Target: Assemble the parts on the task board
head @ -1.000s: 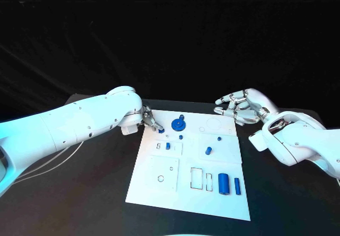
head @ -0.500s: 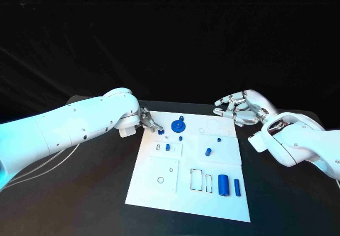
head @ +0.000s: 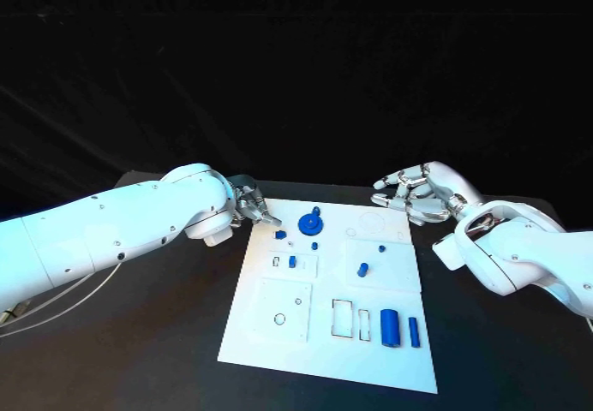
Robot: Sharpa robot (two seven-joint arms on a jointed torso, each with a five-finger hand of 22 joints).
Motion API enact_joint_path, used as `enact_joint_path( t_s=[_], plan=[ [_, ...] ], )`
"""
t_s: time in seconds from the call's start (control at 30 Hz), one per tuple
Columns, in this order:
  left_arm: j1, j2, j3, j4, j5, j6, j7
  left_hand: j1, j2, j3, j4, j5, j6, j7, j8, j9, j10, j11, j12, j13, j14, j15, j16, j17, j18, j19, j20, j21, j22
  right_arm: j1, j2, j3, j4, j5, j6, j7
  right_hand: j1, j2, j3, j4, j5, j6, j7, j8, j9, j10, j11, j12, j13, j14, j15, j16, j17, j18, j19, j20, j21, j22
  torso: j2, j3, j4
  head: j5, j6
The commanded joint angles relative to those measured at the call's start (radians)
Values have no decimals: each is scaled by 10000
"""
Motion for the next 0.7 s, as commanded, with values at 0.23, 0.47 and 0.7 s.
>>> enact_joint_path(
  t_s=[0.23, 0.47, 0.7],
  plan=[
    [-175, -291, -118, 411, -1871, -1905, 2731, 1144, -59, -117, -237, -41, -298, 137, -326, -492, -699, 202, -1334, -1181, -993, 195, -1815, -923, 436, -1233, 241, -2066, -2413, -6, -8, -5, 8, -204, 145, 24, 21, 81, -31, -42, 35, -64, -2, 57, 13, -52, -30, 24, 3, -28, 3, -51, 7, 189, -1, -13, -67, 0, 10, 5, -4, 7, 35],
    [-368, -434, -268, 675, -3427, -1911, 2984, 1478, -201, -352, -244, -34, -308, 101, -640, -987, -866, 192, -1848, -1816, -1774, 217, -3047, -2085, 550, -1598, 295, -2913, -3220, -6, -33, -7, 28, -226, 144, 14, 23, 81, -30, -43, 35, -64, -3, 57, 13, -52, -30, 25, 3, -28, 3, -51, 8, 189, 0, -13, -66, 1, 19, 7, -14, -8, 47],
    [-591, -452, -315, 785, -4138, -1989, 2915, 1665, -181, -415, -255, -33, -196, 120, -727, -1214, -904, 228, -1986, -2080, -1888, 243, -3354, -2401, 495, -1419, 315, -2836, -3021, -6, -51, -7, 48, -238, 144, 8, 49, 87, -26, -56, 38, -61, -4, 61, 15, -47, -32, 33, 5, -22, 1, -47, 17, 184, 17, -14, -51, 13, 16, 8, -13, -8, 48]
  ],
)
